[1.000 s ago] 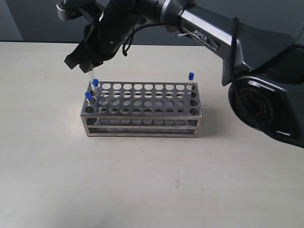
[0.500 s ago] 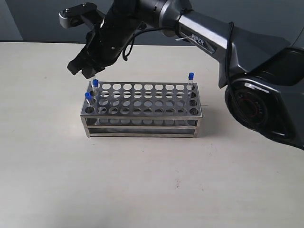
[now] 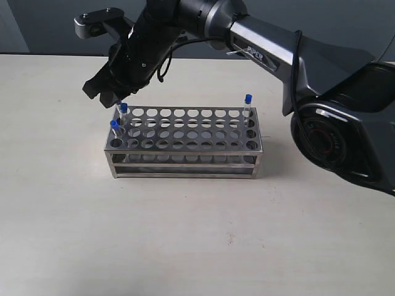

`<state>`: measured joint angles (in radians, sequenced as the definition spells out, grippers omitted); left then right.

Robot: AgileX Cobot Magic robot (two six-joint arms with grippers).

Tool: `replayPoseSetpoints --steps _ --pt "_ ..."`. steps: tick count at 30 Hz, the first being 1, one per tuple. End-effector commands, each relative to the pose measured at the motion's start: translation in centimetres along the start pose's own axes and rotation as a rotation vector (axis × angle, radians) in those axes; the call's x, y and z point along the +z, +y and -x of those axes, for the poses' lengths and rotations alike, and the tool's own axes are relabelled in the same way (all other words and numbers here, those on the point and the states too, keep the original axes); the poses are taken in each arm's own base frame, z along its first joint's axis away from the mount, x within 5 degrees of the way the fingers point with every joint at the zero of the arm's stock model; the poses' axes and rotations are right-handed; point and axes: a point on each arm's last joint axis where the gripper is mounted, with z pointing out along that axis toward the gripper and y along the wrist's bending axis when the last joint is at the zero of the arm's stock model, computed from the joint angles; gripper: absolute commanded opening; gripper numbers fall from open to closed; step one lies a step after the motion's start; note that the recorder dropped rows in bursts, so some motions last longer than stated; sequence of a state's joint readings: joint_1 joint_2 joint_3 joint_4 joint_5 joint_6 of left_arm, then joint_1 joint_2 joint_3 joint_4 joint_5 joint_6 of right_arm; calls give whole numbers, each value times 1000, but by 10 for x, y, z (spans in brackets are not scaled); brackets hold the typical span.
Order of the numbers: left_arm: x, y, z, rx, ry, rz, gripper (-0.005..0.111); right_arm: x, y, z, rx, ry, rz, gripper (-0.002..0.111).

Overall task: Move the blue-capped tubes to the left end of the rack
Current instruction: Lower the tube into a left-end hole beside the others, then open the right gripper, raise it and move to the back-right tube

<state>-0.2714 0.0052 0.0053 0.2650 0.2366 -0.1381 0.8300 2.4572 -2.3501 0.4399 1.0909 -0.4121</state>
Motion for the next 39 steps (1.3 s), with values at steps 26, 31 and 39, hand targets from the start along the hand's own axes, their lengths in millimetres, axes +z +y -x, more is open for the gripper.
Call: replayPoseSetpoints --steps 26,31,39 --pt "-1 0 2 -4 -16 -10 1 -83 -6 9 36 55 -422 31" --pt "-1 0 2 -4 -16 -10 1 -98 -39 -5 205 84 -526 31" --pt "-1 0 2 -4 -16 -10 1 -123 -72 -32 342 120 -545 31"
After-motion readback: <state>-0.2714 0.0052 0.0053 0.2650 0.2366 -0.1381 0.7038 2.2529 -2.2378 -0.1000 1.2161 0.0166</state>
